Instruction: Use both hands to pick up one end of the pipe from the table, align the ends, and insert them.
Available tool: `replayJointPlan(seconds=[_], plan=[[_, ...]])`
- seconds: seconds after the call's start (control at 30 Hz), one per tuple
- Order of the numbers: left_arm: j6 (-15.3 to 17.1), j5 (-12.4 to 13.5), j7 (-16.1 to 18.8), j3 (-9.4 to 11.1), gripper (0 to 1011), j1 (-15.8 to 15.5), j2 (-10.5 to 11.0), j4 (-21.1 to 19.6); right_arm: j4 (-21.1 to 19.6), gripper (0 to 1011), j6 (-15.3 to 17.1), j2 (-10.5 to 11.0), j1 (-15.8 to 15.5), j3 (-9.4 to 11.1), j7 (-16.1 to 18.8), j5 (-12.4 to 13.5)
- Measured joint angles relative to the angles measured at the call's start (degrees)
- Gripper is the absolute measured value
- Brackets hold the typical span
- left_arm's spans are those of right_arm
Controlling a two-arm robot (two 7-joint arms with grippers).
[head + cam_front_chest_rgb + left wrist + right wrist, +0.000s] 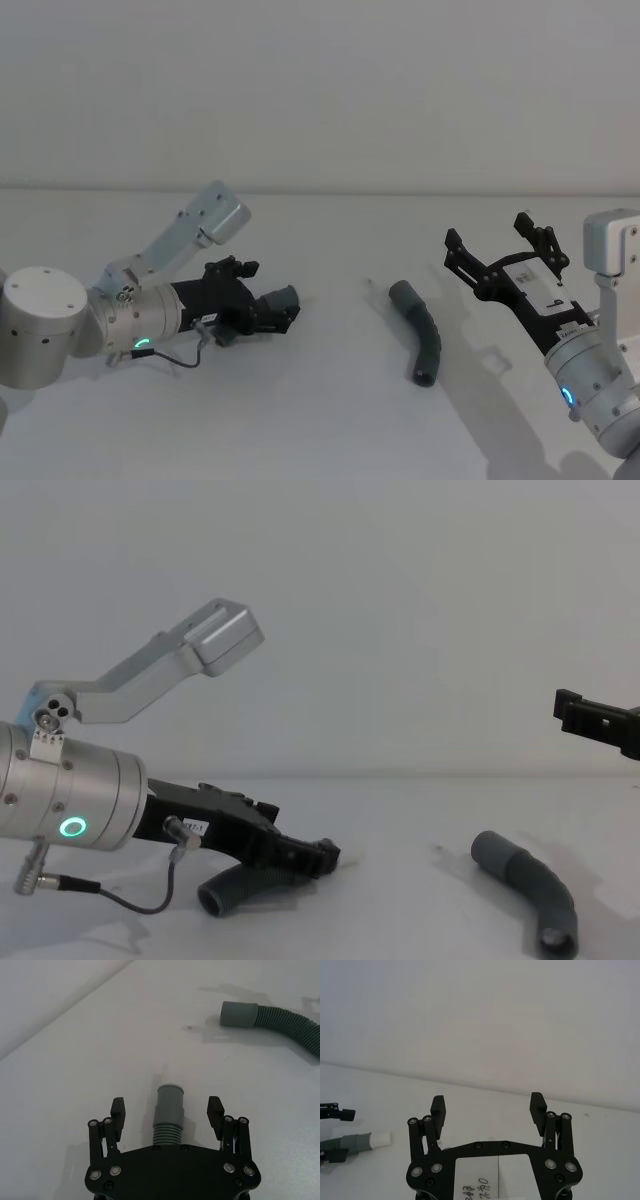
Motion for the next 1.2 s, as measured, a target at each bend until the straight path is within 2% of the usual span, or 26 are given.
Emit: replayJointPlan(seconds=[1.2], plan=[[3.18,-2.48,-2.61,1.9,1001,-1.43,1.08,0.68,0.0,1001,0.0,0.0,0.0,0.0,0.0,0.0]])
